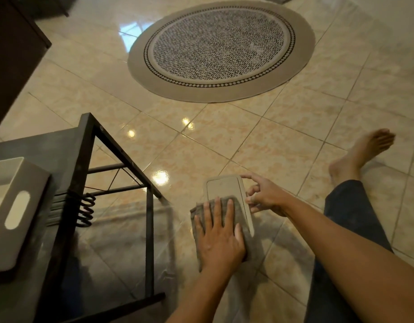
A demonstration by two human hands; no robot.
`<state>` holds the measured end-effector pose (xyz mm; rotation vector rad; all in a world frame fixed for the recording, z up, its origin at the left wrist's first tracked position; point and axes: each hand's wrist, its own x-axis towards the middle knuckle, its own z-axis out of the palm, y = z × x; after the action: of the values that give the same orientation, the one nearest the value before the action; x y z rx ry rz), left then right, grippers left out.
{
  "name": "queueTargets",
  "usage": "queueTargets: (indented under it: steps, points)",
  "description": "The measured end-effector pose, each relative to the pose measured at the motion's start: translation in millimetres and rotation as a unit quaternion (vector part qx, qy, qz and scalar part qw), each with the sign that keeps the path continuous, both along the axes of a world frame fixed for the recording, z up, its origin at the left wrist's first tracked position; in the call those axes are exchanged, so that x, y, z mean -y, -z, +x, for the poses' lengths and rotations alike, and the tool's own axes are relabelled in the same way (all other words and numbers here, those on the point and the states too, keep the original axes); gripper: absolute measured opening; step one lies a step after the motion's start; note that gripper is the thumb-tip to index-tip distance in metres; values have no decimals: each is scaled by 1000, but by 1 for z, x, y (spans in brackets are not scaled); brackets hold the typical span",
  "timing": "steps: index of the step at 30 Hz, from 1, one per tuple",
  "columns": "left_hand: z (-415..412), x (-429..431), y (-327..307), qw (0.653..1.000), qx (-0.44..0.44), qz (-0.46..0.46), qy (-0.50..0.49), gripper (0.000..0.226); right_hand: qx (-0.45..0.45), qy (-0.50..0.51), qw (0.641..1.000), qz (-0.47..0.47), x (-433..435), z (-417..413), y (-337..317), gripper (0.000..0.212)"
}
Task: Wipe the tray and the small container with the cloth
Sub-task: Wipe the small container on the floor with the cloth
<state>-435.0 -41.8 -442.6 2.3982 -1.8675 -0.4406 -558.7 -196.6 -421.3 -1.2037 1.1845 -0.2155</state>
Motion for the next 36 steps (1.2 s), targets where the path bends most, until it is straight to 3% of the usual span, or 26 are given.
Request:
queueTargets:
  steps: [3, 6, 13, 20, 25, 30, 36]
  points:
    - [-2, -6, -3, 1000, 12, -17, -1, 64, 6, 0, 1000, -1, 0, 1, 1, 73]
    - [-8, 22, -5, 999, -15, 4, 39, 63, 9, -6, 1000, 0, -1, 1, 0, 76]
    - [12, 85, -4, 998, 8, -4, 61, 62, 15, 1, 1000, 13, -1, 0, 0, 83]
    - [37, 69, -2, 999, -20, 11, -43, 63, 17, 11, 1000, 3, -4, 1, -1, 71]
    - [18, 73, -4, 1000, 1, 3, 27, 65, 13, 15, 1000, 2, -4, 1, 1, 72]
    - [26, 71, -7, 998, -10, 38, -57, 68, 13, 7, 1000, -4, -7, 4, 0, 71]
    - [-12, 62, 0, 999, -9, 10, 46, 69, -12, 11, 1000, -16, -9, 2, 2, 78]
